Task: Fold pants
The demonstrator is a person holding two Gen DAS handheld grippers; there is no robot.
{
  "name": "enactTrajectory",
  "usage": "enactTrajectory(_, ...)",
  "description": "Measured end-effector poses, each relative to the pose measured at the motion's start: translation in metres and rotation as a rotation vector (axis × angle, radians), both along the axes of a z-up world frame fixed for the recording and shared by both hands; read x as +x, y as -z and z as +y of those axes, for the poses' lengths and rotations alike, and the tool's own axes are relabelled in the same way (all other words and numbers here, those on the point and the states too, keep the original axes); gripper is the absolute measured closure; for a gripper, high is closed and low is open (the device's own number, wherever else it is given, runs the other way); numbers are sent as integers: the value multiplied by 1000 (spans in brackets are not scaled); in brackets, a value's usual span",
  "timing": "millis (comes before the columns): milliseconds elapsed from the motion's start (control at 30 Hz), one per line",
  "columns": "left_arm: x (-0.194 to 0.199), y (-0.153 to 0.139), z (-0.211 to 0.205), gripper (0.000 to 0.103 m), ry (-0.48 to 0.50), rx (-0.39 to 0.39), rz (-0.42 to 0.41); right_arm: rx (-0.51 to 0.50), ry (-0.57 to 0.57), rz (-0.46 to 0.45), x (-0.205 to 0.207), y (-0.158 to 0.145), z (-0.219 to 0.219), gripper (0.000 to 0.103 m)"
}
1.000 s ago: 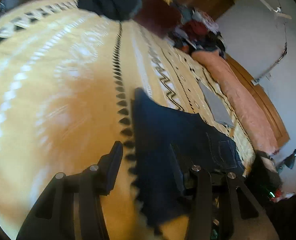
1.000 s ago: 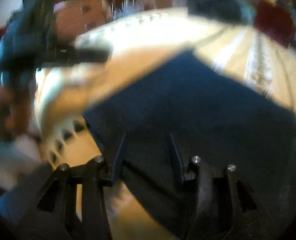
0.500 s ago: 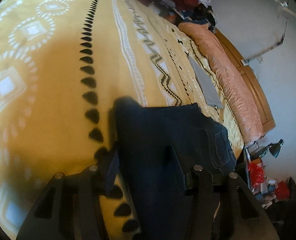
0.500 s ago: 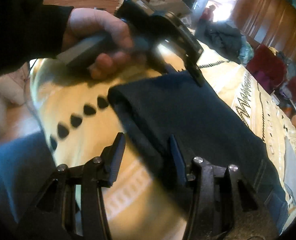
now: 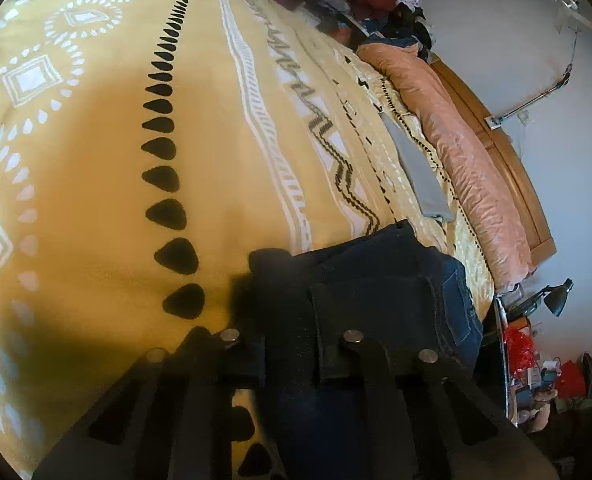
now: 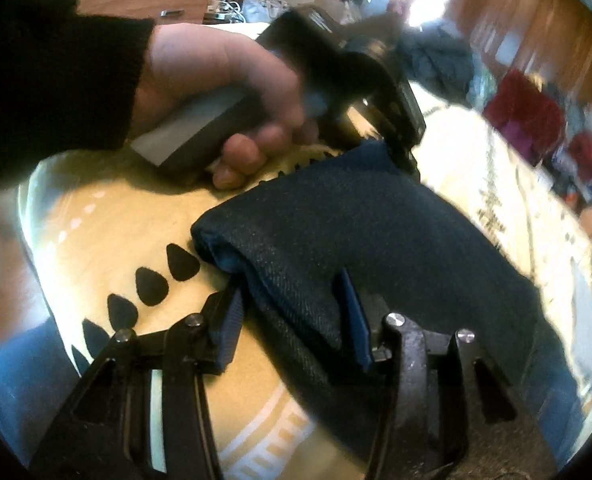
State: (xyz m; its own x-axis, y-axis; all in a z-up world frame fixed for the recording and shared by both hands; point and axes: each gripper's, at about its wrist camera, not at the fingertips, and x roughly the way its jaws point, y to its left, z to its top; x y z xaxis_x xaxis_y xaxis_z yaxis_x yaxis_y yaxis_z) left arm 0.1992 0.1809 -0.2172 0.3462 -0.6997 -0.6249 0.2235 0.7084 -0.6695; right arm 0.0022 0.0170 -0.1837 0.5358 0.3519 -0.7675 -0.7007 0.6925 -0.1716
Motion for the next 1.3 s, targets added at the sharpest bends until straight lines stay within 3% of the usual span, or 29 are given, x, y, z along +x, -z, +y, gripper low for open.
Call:
enactTrajectory(100, -3, -5, 8, 90, -25, -48, -7, 44, -3, 74, 5, -13, -4, 85)
enactTrajectory(233, -13, -20, 22, 91, -39, -98, -39, 63, -14, 98, 1, -32, 2, 88)
enactTrajectory(333, -25, -35, 44, 91, -60, -84, -69, 73, -33, 104, -7, -39, 16, 88)
enactTrajectory(500, -54, -37, 112, 91, -180, -74, -43, 164, -145, 85, -32, -65, 58, 88)
enactTrajectory(667, -65, -69, 103, 91, -186, -56, -93, 282, -149, 135, -29, -84, 46, 89)
enactTrajectory(833, -52, -136, 28, 91, -85, -87, -224, 476, -41, 149, -31, -115, -49, 90)
enactTrajectory(1000, -26, -180, -96, 91, 90, -52, -296, 678, 144, 211, -30, -125, -157, 90)
enactTrajectory(1100, -14, -182, -173, 91, 177, -43, -283, 802, 269, 260, -33, -115, -221, 90)
enactTrajectory(1300, -2, -150, -315, 91, 288, -40, -219, 991, 483, 332, -27, -83, -323, 90)
